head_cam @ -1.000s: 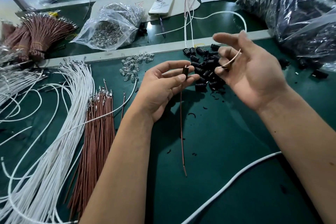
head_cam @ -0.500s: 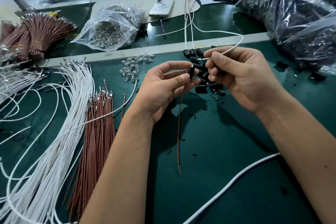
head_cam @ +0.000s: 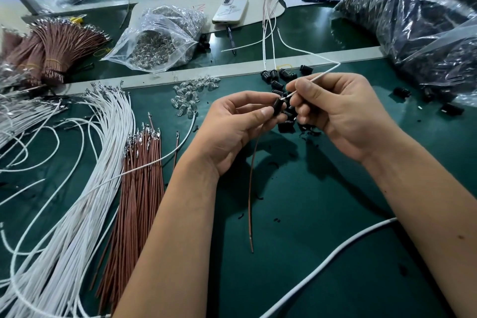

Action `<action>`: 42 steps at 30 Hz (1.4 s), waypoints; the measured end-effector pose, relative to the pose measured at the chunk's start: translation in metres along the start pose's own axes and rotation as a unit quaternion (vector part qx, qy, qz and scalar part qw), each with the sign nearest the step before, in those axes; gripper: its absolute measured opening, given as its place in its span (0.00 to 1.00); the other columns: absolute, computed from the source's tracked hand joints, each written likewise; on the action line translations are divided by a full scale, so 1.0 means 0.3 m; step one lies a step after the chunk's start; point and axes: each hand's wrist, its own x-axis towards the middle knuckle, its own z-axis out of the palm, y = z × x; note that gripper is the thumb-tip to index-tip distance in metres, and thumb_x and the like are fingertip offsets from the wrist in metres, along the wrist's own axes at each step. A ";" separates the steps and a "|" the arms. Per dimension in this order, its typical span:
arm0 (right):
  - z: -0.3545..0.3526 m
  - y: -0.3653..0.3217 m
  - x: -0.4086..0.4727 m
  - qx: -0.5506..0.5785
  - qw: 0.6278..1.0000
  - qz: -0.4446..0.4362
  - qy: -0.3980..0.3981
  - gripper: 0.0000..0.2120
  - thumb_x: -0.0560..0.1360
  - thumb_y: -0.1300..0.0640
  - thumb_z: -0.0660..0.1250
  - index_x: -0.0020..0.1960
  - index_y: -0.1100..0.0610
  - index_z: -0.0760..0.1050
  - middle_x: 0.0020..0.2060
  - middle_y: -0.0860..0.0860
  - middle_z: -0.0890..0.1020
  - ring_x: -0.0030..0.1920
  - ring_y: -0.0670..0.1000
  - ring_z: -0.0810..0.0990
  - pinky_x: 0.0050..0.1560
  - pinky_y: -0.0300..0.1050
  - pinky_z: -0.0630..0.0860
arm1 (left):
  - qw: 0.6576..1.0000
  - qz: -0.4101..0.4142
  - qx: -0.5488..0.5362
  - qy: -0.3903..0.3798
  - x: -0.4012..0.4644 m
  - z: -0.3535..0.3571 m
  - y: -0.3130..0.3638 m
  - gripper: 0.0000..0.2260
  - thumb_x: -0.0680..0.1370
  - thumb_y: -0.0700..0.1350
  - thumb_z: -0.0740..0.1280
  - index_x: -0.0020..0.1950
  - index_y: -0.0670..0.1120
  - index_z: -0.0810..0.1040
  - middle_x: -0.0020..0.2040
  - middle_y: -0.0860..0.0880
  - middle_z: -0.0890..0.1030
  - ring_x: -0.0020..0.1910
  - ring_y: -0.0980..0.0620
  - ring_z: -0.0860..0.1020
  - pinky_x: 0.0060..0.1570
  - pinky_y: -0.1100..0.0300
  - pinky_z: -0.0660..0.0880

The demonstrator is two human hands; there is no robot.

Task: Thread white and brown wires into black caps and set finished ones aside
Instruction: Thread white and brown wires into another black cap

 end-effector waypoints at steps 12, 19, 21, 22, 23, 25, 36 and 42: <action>0.001 -0.003 0.007 -0.017 0.997 0.048 0.065 0.06 0.68 0.53 0.76 0.40 0.55 0.82 0.33 0.52 0.83 0.28 0.46 0.76 0.30 0.38 0.76 | 0.999 -0.021 -0.049 -0.003 -0.001 0.009 0.011 0.11 0.79 0.26 0.60 0.54 0.33 0.81 0.47 0.37 0.85 0.46 0.44 0.86 0.48 0.62 0.82; -0.001 -0.014 0.006 0.007 0.997 0.056 0.061 0.07 0.68 0.54 0.76 0.38 0.57 0.82 0.32 0.52 0.81 0.27 0.45 0.74 0.29 0.37 0.74 | 0.997 -0.035 -0.065 -0.024 -0.003 0.003 0.023 0.14 0.78 0.28 0.57 0.57 0.31 0.79 0.50 0.35 0.84 0.46 0.44 0.85 0.50 0.61 0.82; 0.000 -0.016 0.005 0.007 0.997 0.055 0.062 0.07 0.68 0.54 0.76 0.39 0.58 0.81 0.31 0.52 0.81 0.27 0.45 0.73 0.29 0.37 0.73 | 0.998 -0.035 -0.044 -0.029 -0.005 0.003 0.021 0.13 0.77 0.27 0.59 0.57 0.32 0.80 0.49 0.37 0.85 0.45 0.46 0.85 0.49 0.62 0.81; 0.001 -0.017 0.005 0.006 0.997 0.055 0.062 0.07 0.68 0.55 0.76 0.38 0.58 0.81 0.31 0.52 0.80 0.27 0.46 0.73 0.29 0.37 0.72 | 0.999 -0.032 -0.032 -0.029 -0.005 0.004 0.018 0.13 0.76 0.26 0.61 0.57 0.33 0.80 0.48 0.38 0.85 0.45 0.47 0.85 0.49 0.63 0.81; 0.002 -0.018 0.004 0.005 0.997 0.055 0.060 0.06 0.68 0.55 0.76 0.38 0.57 0.81 0.31 0.52 0.80 0.27 0.46 0.72 0.28 0.38 0.72 | 0.999 -0.027 -0.023 -0.027 -0.006 0.005 0.016 0.13 0.75 0.26 0.63 0.56 0.34 0.81 0.48 0.38 0.85 0.44 0.48 0.85 0.48 0.64 0.81; 0.004 -0.019 0.002 0.003 0.997 0.055 0.053 0.06 0.68 0.56 0.75 0.38 0.58 0.81 0.31 0.52 0.80 0.27 0.46 0.72 0.28 0.38 0.72 | 1.000 -0.018 -0.013 -0.017 -0.006 0.008 0.009 0.12 0.74 0.27 0.66 0.55 0.35 0.81 0.46 0.40 0.85 0.42 0.49 0.85 0.47 0.65 0.80; 0.001 -0.020 -0.002 -0.025 0.999 0.031 0.023 0.09 0.69 0.56 0.75 0.41 0.61 0.78 0.29 0.52 0.78 0.26 0.47 0.71 0.27 0.39 0.70 | 1.000 -0.002 0.019 0.015 0.000 0.016 -0.005 0.09 0.73 0.30 0.70 0.49 0.40 0.85 0.40 0.44 0.86 0.38 0.52 0.84 0.42 0.66 0.79; -0.003 -0.012 0.000 -0.059 0.998 0.022 0.016 0.07 0.68 0.54 0.76 0.37 0.57 0.82 0.29 0.52 0.80 0.26 0.47 0.72 0.27 0.39 0.72 | 0.999 0.005 0.030 0.021 0.005 0.016 -0.014 0.09 0.74 0.30 0.70 0.52 0.39 0.84 0.39 0.44 0.85 0.38 0.53 0.84 0.42 0.66 0.79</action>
